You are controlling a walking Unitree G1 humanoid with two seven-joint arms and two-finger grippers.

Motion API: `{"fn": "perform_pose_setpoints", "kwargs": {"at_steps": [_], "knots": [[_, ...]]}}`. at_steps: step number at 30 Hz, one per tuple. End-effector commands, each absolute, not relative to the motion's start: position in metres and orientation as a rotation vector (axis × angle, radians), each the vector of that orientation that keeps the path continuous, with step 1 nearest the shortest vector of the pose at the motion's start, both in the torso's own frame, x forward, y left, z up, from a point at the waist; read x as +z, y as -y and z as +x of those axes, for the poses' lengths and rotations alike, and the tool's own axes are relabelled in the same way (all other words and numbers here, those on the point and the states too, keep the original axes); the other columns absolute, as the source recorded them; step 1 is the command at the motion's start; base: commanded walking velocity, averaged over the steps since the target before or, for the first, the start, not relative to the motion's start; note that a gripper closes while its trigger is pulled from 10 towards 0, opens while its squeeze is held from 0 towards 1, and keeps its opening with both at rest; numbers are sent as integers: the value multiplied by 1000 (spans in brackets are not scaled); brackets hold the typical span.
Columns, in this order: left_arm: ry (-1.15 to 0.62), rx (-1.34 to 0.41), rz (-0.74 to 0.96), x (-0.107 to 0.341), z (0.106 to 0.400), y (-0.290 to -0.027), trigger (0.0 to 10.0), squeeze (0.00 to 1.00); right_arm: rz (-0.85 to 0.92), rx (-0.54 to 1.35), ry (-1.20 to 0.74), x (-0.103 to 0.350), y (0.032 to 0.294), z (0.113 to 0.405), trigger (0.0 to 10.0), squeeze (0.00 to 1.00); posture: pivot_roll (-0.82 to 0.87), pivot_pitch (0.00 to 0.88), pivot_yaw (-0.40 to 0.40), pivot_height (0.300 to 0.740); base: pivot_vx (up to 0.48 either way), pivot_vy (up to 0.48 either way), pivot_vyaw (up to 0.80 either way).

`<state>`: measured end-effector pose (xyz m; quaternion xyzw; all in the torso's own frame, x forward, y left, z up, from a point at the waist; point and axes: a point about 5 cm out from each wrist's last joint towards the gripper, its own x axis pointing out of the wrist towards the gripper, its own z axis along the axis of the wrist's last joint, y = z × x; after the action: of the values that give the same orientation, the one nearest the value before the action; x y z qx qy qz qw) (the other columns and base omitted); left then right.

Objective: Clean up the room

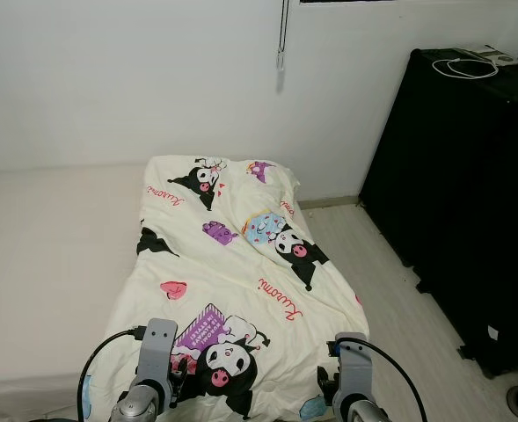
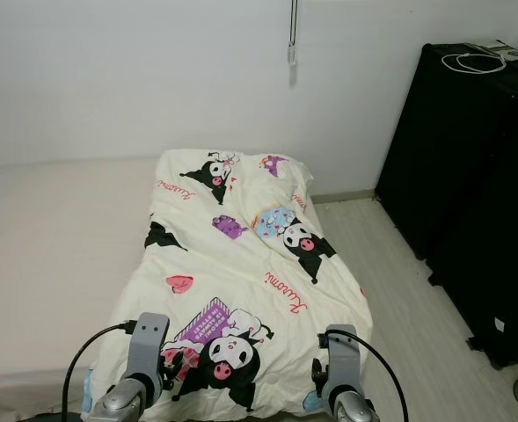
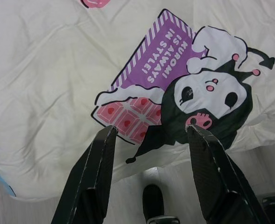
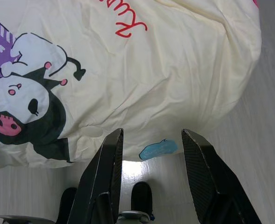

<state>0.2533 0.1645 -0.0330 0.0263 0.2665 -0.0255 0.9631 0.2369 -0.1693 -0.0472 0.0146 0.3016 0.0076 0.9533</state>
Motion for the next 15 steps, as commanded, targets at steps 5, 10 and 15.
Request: {"fn": "perform_pose_setpoints", "kwargs": {"at_steps": [5, 10, 15], "knots": [[-566, -57, 54, -38, 247, -164, 10000, 0, 31, 14, -635, -50, 169, 233, 10000, 0, 33, 105, -18, 734, 0, 0, 0], [-552, -83, 63, -37, 248, -162, 10000, 0, 32, 13, -635, -51, 169, 233, 10000, 0, 33, 103, -17, 734, 0, -445, 0], [-560, -52, 44, -37, 249, -164, 10000, 0, 32, 13, -635, -50, 168, 233, 10000, 0, 33, 104, -17, 734, 0, 0, 0]]}}
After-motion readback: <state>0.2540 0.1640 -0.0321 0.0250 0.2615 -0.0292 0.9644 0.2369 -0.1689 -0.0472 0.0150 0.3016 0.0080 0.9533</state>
